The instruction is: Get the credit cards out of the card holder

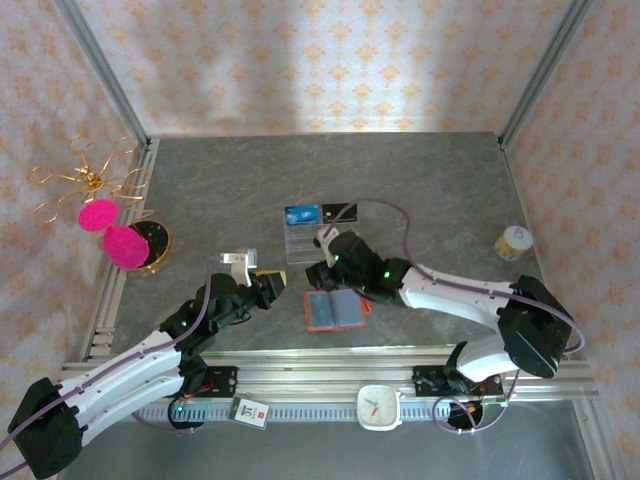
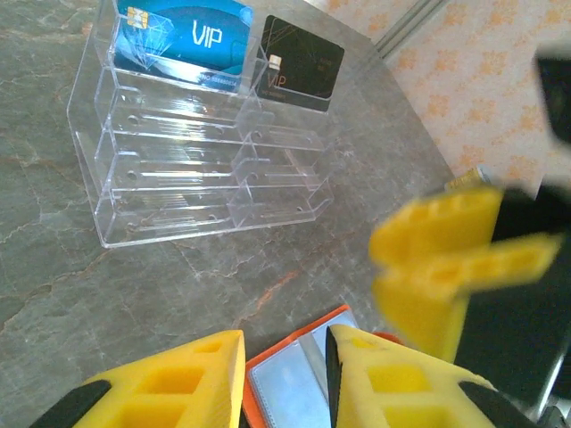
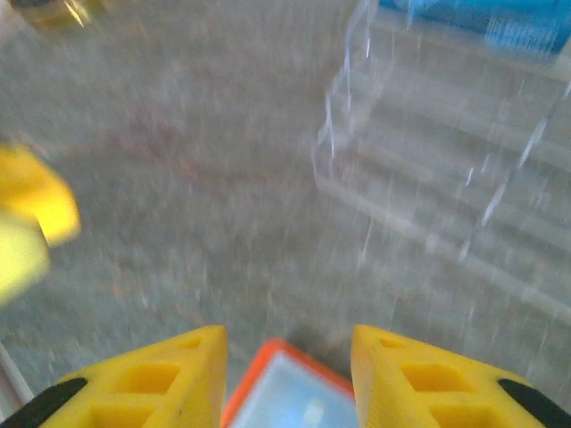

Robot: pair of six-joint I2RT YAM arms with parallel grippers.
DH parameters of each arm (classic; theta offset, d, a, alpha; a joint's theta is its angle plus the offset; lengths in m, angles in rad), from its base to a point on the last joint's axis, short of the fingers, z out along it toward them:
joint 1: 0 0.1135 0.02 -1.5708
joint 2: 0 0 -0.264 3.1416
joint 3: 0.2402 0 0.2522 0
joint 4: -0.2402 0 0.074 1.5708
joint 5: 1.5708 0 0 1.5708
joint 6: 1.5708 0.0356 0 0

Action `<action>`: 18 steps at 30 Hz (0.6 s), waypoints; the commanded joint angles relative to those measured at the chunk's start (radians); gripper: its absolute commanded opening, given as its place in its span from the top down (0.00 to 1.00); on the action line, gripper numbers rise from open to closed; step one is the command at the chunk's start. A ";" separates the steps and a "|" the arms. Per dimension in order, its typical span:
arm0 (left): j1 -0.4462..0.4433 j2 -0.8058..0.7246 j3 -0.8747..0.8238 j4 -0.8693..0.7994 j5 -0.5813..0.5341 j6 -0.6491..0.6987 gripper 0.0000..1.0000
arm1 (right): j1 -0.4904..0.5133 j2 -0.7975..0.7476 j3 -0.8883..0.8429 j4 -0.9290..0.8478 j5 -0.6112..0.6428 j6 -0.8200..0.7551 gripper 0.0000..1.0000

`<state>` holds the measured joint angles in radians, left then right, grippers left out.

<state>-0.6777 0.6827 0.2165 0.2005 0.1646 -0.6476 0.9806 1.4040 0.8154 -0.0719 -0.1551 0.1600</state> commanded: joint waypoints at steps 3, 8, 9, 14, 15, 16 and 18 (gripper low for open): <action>0.012 -0.020 -0.049 0.054 0.032 -0.041 0.70 | 0.122 0.071 -0.034 -0.081 0.204 0.125 0.61; 0.012 -0.024 -0.062 0.054 0.030 -0.043 0.70 | 0.199 0.137 -0.014 -0.100 0.256 0.145 0.60; 0.012 -0.023 -0.061 0.054 0.031 -0.043 0.70 | 0.205 0.148 -0.012 -0.104 0.272 0.150 0.59; 0.012 -0.025 -0.062 0.048 0.032 -0.040 0.70 | 0.228 0.219 0.014 -0.114 0.293 0.141 0.59; 0.012 -0.023 -0.062 0.047 0.029 -0.038 0.70 | 0.232 0.232 0.020 -0.118 0.299 0.141 0.58; 0.012 -0.023 -0.061 0.046 0.032 -0.037 0.70 | 0.237 0.246 0.025 -0.120 0.300 0.139 0.58; 0.013 -0.022 -0.063 0.049 0.037 -0.038 0.70 | 0.242 0.270 0.030 -0.126 0.301 0.140 0.58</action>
<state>-0.6777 0.6716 0.1642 0.2161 0.1810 -0.6819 1.2110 1.6447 0.8165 -0.1623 0.0910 0.2855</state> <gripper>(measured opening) 0.299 0.416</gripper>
